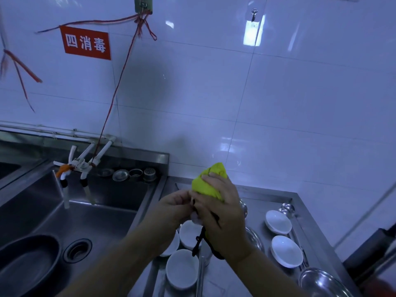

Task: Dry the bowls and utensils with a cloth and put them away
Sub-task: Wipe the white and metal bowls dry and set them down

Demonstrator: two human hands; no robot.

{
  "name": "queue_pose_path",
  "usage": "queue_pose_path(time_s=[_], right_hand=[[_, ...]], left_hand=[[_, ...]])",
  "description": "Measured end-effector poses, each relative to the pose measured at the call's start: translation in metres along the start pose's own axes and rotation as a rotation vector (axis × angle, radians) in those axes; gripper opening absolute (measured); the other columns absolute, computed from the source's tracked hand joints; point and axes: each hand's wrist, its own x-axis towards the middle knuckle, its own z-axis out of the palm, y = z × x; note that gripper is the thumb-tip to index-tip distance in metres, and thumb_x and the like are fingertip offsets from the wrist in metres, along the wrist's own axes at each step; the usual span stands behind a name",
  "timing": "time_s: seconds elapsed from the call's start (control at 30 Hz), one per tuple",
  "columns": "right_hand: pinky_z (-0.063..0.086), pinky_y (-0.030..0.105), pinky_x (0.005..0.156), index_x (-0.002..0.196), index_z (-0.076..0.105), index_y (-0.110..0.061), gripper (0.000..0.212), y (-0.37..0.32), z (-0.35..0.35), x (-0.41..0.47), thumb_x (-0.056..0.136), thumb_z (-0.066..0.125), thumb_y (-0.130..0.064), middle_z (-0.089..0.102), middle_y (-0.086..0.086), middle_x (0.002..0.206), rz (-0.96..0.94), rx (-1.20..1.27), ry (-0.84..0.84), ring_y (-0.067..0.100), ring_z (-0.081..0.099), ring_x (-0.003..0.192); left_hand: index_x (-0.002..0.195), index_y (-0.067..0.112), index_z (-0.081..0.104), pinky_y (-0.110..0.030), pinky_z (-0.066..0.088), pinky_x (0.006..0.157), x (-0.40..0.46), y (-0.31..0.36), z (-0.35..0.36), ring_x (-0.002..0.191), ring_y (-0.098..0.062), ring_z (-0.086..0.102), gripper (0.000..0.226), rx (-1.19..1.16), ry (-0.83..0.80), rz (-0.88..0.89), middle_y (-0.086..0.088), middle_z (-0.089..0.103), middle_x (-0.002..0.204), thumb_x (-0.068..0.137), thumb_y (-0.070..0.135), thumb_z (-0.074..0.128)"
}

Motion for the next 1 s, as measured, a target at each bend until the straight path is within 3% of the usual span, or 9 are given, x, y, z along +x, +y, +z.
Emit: queue_pose_path(time_s=[0.17,0.33,0.4,0.47,0.6,0.67,0.8,0.93,1.0], right_hand=[[0.039,0.017,0.099,0.133,0.046,-0.035,0.044,-0.003,-0.012,0.028,0.092,0.049,-0.022,0.053,-0.019,0.125,0.388,0.217,-0.077,-0.003,0.048,0.12],[0.04,0.018,0.099,0.107,0.063,-0.034,0.029,0.007,-0.019,0.042,0.092,0.052,-0.012,0.056,-0.007,0.13,0.662,0.408,-0.026,-0.005,0.05,0.117],[0.038,0.013,0.094,0.103,0.067,-0.032,0.025,-0.001,-0.016,0.044,0.085,0.054,-0.019,0.062,-0.011,0.12,0.592,0.393,-0.038,-0.004,0.053,0.114],[0.034,0.01,0.097,0.103,0.067,-0.03,0.024,-0.011,-0.009,0.043,0.082,0.056,-0.03,0.062,-0.014,0.115,0.407,0.22,-0.082,-0.005,0.048,0.118],[0.033,0.02,0.105,0.107,0.07,-0.02,0.029,-0.012,-0.002,0.039,0.085,0.057,-0.033,0.058,-0.006,0.12,0.152,-0.018,-0.141,0.01,0.042,0.129],[0.036,0.021,0.102,0.102,0.072,-0.019,0.023,-0.012,-0.004,0.041,0.087,0.055,-0.025,0.06,-0.01,0.116,0.184,0.072,-0.117,0.009,0.047,0.124],[0.045,0.026,0.093,0.103,0.073,-0.014,0.022,-0.003,-0.009,0.043,0.089,0.056,-0.014,0.068,-0.004,0.11,0.545,0.412,0.033,0.01,0.06,0.11],[0.049,0.041,0.094,0.119,0.058,-0.026,0.034,0.012,-0.022,0.031,0.085,0.053,-0.026,0.061,-0.006,0.116,0.621,0.209,0.093,0.015,0.059,0.107],[0.049,0.035,0.093,0.119,0.051,-0.032,0.037,0.011,-0.024,0.03,0.083,0.056,-0.032,0.058,-0.005,0.116,0.569,0.155,0.123,0.016,0.057,0.107]], left_hand=[[0.103,-0.003,0.063,-0.021,0.052,0.061,-0.004,0.0,-0.002,0.074,-0.016,0.068,0.033,0.04,0.018,0.026,-0.011,0.073,0.086,0.072,0.007,0.054],[0.101,-0.001,0.062,-0.023,0.053,0.061,-0.007,0.003,-0.005,0.072,-0.017,0.067,0.033,0.006,0.04,0.035,-0.012,0.072,0.085,0.072,0.011,0.053],[0.099,-0.002,0.062,-0.023,0.053,0.059,-0.006,0.004,-0.003,0.071,-0.018,0.068,0.026,-0.034,0.057,0.038,-0.012,0.072,0.083,0.075,0.006,0.055],[0.099,-0.002,0.062,-0.025,0.054,0.062,-0.004,0.005,-0.002,0.073,-0.018,0.068,0.017,-0.033,0.088,0.036,-0.012,0.072,0.084,0.086,-0.004,0.052],[0.108,-0.009,0.06,-0.026,0.055,0.069,-0.003,0.009,-0.002,0.082,-0.023,0.066,0.023,-0.021,0.097,0.031,-0.02,0.069,0.094,0.092,-0.002,0.044],[0.107,-0.008,0.06,-0.027,0.055,0.069,-0.003,0.01,-0.003,0.083,-0.024,0.066,0.023,-0.04,0.108,0.023,-0.021,0.068,0.095,0.087,-0.002,0.052],[0.098,0.005,0.069,-0.033,0.049,0.073,-0.004,0.013,-0.007,0.086,-0.025,0.065,0.03,-0.093,0.124,-0.015,-0.018,0.07,0.099,0.073,0.011,0.054],[0.098,0.006,0.067,-0.027,0.056,0.073,0.0,0.02,-0.017,0.083,-0.017,0.068,0.025,-0.22,0.204,0.006,-0.009,0.072,0.094,0.091,-0.002,0.044],[0.099,0.003,0.064,-0.024,0.056,0.075,0.002,0.023,-0.018,0.085,-0.018,0.067,0.028,-0.244,0.218,0.009,-0.007,0.073,0.091,0.093,-0.003,0.038]])
